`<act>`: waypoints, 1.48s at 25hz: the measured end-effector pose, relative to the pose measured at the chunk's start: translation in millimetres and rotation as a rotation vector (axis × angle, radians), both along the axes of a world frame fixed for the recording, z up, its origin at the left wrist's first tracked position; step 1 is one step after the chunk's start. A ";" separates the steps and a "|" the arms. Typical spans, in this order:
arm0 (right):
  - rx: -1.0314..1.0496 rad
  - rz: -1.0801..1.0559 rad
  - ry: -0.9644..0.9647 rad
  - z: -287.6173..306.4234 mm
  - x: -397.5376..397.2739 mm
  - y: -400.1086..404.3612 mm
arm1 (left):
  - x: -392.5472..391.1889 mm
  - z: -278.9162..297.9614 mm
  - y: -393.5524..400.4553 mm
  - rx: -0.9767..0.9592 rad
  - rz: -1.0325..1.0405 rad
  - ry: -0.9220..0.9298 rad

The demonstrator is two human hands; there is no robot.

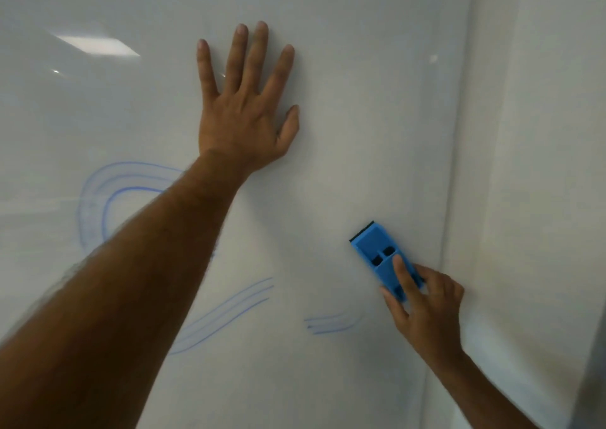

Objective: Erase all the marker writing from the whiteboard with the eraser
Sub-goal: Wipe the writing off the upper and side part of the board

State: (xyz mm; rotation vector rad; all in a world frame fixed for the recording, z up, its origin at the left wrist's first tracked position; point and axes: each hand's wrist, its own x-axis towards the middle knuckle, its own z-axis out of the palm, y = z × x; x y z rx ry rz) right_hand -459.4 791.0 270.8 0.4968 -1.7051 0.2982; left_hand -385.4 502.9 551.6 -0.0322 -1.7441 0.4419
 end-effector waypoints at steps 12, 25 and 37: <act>0.620 0.081 0.079 -84.8 16.8 -36.8 | -0.7 -0.9 1.3 -0.005 -0.014 0.010; 0.438 0.106 0.027 -74.1 17.6 -40.3 | -0.9 -1.5 1.2 -0.001 0.001 -0.003; 0.171 0.135 0.000 -1.9 21.7 -69.1 | -1.6 -0.9 -1.2 0.002 -0.026 0.015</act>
